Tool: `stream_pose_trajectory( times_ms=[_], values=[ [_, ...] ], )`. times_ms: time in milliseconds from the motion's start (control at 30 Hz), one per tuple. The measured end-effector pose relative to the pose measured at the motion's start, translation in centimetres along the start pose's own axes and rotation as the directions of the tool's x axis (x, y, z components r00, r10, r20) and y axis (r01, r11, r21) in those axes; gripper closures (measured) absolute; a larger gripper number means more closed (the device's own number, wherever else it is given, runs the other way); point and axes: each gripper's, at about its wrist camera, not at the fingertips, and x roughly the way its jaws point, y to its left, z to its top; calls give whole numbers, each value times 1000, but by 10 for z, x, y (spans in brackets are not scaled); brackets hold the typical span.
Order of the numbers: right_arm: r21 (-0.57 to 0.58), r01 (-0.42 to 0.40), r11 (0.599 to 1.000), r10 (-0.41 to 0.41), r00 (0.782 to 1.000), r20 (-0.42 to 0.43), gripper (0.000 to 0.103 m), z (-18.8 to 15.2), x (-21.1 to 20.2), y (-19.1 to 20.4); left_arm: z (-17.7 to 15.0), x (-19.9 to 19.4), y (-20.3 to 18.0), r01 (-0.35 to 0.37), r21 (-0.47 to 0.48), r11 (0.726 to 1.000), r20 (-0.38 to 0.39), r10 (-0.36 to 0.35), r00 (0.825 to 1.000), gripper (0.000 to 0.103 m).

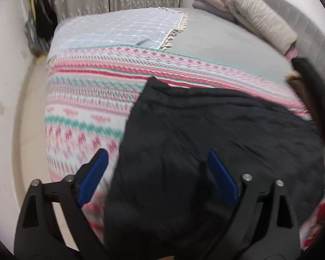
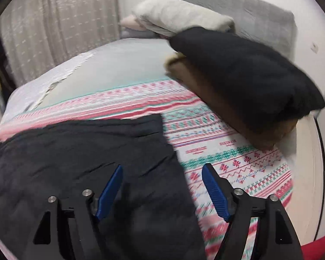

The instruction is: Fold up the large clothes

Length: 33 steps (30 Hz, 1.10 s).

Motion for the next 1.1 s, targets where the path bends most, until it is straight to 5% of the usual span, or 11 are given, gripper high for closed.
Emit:
stream_pose_trajectory(
  times_ms=[300,433,633,967,1100],
  values=[
    [-67,-210,976,214,975,66,18,-35,-54,69,-73,-55,4,136,-165,977,-45,-145,988,4],
    [-74,-321,944,326,943,64,17,-50,-56,90,-113,-55,18,179,-293,939,-63,-206,976,4],
    [-110,-329,938,335,942,38,17,-58,-52,113,-148,-28,32,206,-427,881,-101,-273,957,4],
    [-117,-366,923,374,926,56,17,-68,-53,128,-142,7,31,327,-530,782,84,-335,938,4],
    [-179,-367,913,381,923,49,17,-74,-49,148,-133,17,25,323,-540,777,109,-316,942,7]
  ],
)
